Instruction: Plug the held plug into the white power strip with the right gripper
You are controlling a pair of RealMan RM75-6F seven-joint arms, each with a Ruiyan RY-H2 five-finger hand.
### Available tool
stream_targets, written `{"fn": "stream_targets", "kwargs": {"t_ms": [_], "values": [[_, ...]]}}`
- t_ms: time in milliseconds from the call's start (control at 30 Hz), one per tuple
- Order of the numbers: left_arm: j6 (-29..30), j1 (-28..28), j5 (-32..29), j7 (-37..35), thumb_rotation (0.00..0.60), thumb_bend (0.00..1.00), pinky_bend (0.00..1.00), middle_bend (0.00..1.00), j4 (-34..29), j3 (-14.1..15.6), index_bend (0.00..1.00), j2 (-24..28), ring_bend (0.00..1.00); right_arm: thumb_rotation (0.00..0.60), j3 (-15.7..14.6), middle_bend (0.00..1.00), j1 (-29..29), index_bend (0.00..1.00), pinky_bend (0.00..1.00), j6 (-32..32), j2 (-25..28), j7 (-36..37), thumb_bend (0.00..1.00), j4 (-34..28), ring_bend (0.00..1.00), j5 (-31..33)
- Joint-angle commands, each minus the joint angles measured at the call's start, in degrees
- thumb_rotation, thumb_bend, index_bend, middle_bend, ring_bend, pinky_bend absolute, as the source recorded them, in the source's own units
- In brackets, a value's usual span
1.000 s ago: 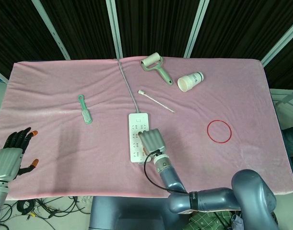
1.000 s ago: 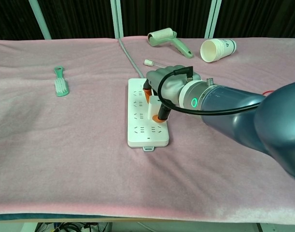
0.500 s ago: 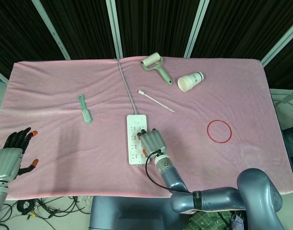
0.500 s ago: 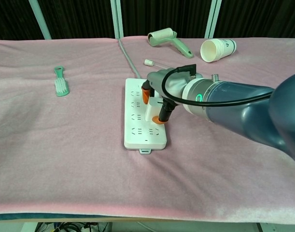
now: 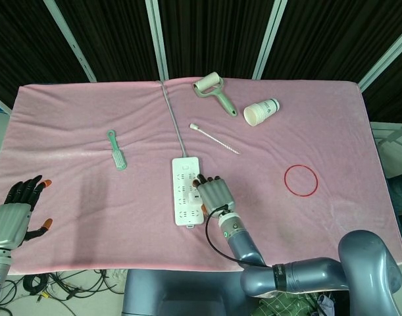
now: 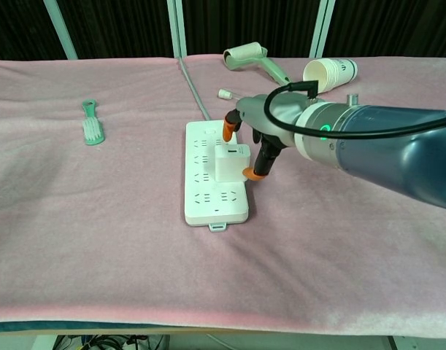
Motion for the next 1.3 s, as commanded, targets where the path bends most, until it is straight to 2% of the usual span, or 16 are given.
{"fn": "stream_targets", "kwargs": {"t_ms": [33, 400, 567, 700, 800, 900, 1000, 1167, 1300], "values": [[0.0, 0.0, 0.0, 0.1, 0.600, 0.30, 0.00, 0.00, 0.0, 0.0, 0.09, 0.0, 0.00, 0.600, 0.3, 0.16, -1.1, 0.26, 0.29, 1.0, 2.4, 0.9, 0.26, -2.5, 0.29, -0.7], [0.3, 0.1, 0.0, 0.3, 0.600, 0.30, 0.00, 0.00, 0.0, 0.0, 0.09, -0.1, 0.00, 0.600, -0.4, 0.20, -3.4, 0.26, 0.29, 2.2, 8.9, 2.6, 0.26, -8.4, 0.30, -3.2], [0.3, 0.1, 0.1, 0.0, 0.600, 0.30, 0.00, 0.00, 0.0, 0.0, 0.09, 0.0, 0.00, 0.600, -3.0, 0.20, -6.8, 0.25, 0.29, 6.9, 15.1, 2.8, 0.26, -13.7, 0.30, -7.4], [0.4, 0.1, 0.4, -0.1, 0.600, 0.30, 0.00, 0.00, 0.1, 0.0, 0.09, -0.1, 0.00, 0.600, -6.9, 0.19, -11.8, 0.23, 0.29, 12.1, 20.3, 5.2, 0.26, -17.7, 0.30, -14.0], [0.7, 0.1, 0.9, -0.1, 0.600, 0.30, 0.00, 0.00, 0.2, 0.0, 0.09, -0.2, 0.00, 0.600, -12.6, 0.17, -18.2, 0.23, 0.29, 17.2, 25.2, 9.4, 0.24, -20.2, 0.29, -22.9], [1.4, 0.2, 1.7, 0.1, 0.600, 0.30, 0.00, 0.00, 0.3, 0.1, 0.09, -0.4, 0.00, 0.600, -18.9, 0.15, -24.4, 0.22, 0.27, 21.3, 28.0, 14.2, 0.22, -19.3, 0.27, -32.6], [2.3, 0.4, 2.7, 0.2, 0.600, 0.30, 0.00, 0.00, 0.4, 0.3, 0.09, -0.6, 0.00, 0.600, -24.3, 0.13, -31.1, 0.22, 0.26, 26.3, 28.9, 20.7, 0.20, -14.9, 0.27, -42.3], [3.8, 0.8, 4.2, 0.5, 0.600, 0.30, 0.00, 0.00, 0.2, 0.5, 0.09, -0.6, 0.00, 0.600, -28.5, 0.11, -38.6, 0.20, 0.24, 31.8, 28.3, 28.1, 0.19, -7.1, 0.25, -49.8], [4.7, 1.0, 5.6, 1.0, 0.600, 0.30, 0.00, 0.00, -0.6, 0.8, 0.09, -0.4, 0.00, 0.600, -29.3, 0.11, -43.4, 0.18, 0.23, 35.2, 26.8, 32.2, 0.18, -1.2, 0.25, -52.5]]}}
